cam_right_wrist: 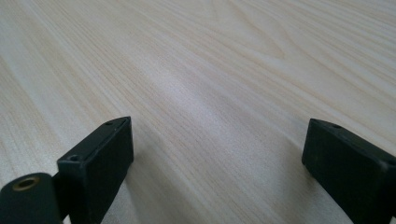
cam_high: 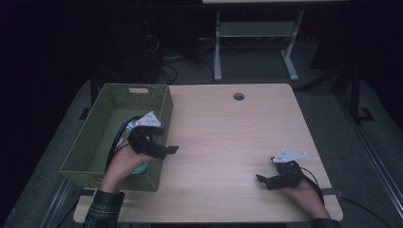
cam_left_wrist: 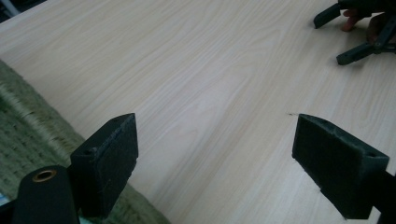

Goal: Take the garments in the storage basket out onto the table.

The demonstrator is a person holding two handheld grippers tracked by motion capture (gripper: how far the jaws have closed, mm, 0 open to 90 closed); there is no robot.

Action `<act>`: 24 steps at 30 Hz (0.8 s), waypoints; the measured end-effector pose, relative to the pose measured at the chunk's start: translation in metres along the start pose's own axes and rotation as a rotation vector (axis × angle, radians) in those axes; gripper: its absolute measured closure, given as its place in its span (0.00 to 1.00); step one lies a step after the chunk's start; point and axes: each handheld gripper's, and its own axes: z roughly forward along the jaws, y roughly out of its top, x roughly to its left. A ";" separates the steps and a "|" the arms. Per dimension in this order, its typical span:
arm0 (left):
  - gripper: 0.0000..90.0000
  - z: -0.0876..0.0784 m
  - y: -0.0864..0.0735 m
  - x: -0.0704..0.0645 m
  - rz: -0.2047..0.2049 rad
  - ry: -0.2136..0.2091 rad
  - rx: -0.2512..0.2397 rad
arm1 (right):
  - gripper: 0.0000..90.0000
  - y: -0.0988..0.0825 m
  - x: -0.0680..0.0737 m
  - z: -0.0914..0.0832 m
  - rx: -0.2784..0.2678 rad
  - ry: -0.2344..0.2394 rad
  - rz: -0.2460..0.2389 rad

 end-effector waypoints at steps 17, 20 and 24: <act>0.16 -0.019 -0.014 0.021 -0.057 0.063 -0.010 | 0.10 0.000 0.000 0.000 0.001 0.000 0.000; 0.16 -0.022 -0.017 0.025 -0.068 0.076 -0.011 | 0.10 0.000 0.000 0.000 0.002 0.000 0.000; 0.16 -0.028 -0.022 0.031 -0.083 0.090 -0.016 | 0.10 0.000 0.000 0.000 0.001 0.000 0.000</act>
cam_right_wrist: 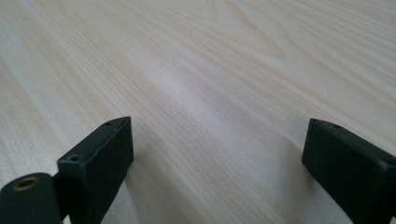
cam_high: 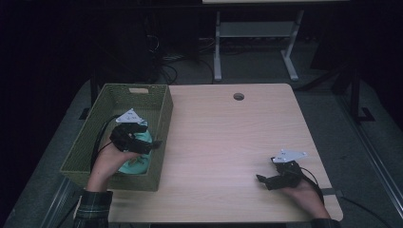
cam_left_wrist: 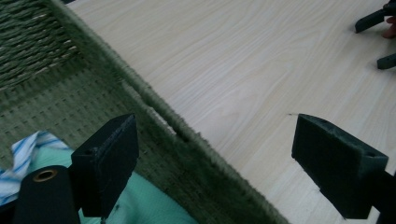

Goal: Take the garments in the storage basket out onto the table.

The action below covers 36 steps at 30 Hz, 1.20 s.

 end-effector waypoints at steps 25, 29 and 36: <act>0.17 -0.006 -0.028 0.042 -0.029 0.106 0.000 | 0.10 0.000 0.000 0.000 0.000 0.000 0.000; 0.17 -0.004 -0.033 0.048 -0.034 0.116 0.013 | 0.10 0.000 0.000 0.000 0.000 0.000 0.000; 0.17 0.002 -0.044 0.058 -0.049 0.134 0.056 | 0.10 0.000 0.000 0.000 0.000 0.000 0.000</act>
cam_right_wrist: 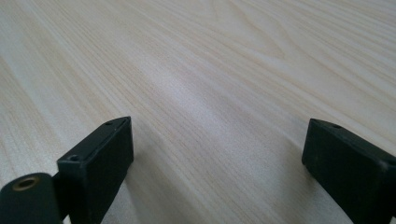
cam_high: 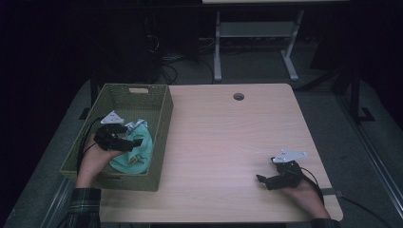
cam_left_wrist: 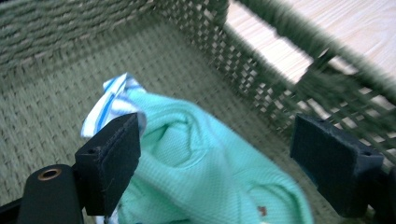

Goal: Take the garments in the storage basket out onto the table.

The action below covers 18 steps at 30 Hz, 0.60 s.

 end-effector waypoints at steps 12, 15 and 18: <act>0.17 0.013 -0.009 0.006 -0.037 0.008 0.072 | 0.10 0.000 0.000 0.000 0.000 0.000 0.000; 0.17 0.017 -0.010 0.005 -0.029 0.028 0.113 | 0.10 0.000 0.000 0.000 0.000 0.000 0.000; 0.17 0.021 -0.010 0.004 -0.023 0.034 0.145 | 0.10 0.000 0.000 0.000 -0.001 -0.001 0.000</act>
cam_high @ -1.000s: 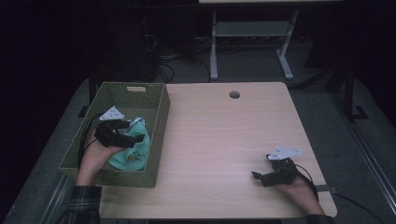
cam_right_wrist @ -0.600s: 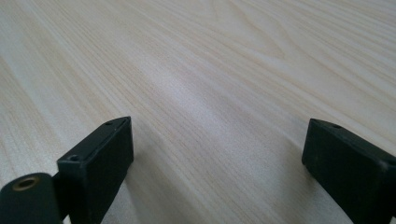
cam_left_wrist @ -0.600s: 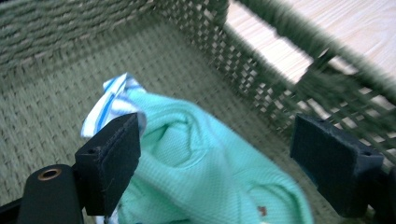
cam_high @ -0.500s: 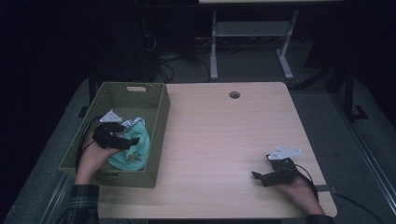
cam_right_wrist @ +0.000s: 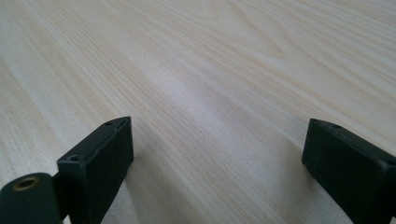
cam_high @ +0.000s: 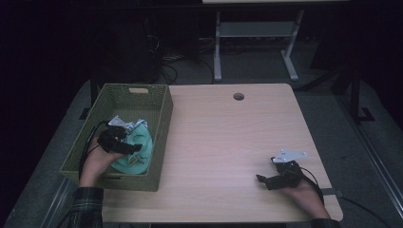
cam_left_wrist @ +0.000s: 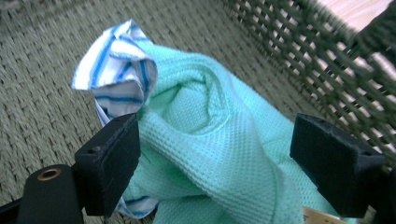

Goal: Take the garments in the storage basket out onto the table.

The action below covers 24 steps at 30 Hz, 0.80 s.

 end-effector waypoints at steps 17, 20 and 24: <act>0.30 0.008 -0.001 0.000 -0.033 0.001 0.098 | 0.10 0.000 0.000 0.000 0.000 0.000 0.000; 0.43 0.007 -0.001 0.001 -0.049 -0.004 0.107 | 0.10 0.000 0.000 0.000 0.000 0.000 0.000; 0.71 0.007 -0.001 0.000 -0.063 -0.018 0.119 | 0.10 0.000 0.000 0.000 0.002 -0.001 -0.001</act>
